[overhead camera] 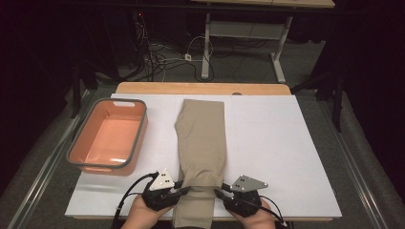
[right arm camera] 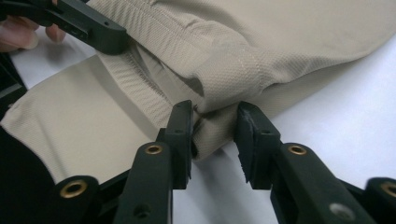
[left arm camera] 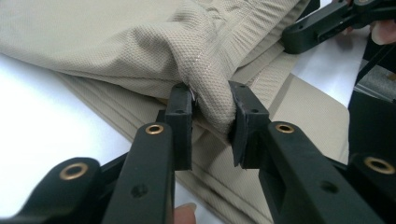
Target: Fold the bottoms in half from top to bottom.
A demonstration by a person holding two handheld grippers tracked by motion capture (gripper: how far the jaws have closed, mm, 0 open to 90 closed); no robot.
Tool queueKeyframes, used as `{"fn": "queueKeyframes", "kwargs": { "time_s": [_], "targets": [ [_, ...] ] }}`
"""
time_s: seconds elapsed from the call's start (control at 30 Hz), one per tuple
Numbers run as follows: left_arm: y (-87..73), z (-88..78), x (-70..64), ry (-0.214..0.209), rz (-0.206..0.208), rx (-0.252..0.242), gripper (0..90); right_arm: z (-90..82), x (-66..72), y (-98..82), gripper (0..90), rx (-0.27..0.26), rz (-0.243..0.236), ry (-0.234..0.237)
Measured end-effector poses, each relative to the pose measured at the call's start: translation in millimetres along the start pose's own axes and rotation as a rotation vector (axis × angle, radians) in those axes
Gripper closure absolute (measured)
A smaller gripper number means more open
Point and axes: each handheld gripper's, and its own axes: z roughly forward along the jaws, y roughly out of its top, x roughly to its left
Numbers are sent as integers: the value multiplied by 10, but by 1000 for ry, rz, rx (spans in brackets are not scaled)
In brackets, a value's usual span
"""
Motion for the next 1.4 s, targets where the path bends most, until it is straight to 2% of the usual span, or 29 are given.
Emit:
{"fn": "queueKeyframes", "kwargs": {
  "time_s": [0.1,0.2,0.37,0.4,0.57,0.87,1.03,1.2,1.33,1.4],
  "targets": [
    [-41,-7,13,3,-11,13,654,11,38,-44,627,8,-2,2],
    [-60,-26,8,11,-1,24,627,4,53,-85,607,1,7,0],
    [-82,-40,10,15,-6,28,667,1,92,-91,619,-10,-17,-16],
    [-81,-44,16,13,-7,29,679,5,87,-96,626,-13,-8,-10],
    [-69,-91,25,6,14,28,725,16,80,-136,667,-12,-18,0],
    [-64,-152,8,11,17,17,730,-19,118,-158,700,-17,-30,14],
    [-57,-196,-37,3,-8,13,729,-79,175,-146,694,-27,-26,27],
    [-117,-221,-126,2,12,38,735,-136,226,-143,690,-18,-30,38],
    [-178,-220,-167,-1,4,48,719,-187,261,-175,630,8,-51,32],
    [-198,-218,-165,-1,-5,46,675,-203,251,-181,584,4,-46,31]
  ]
}}
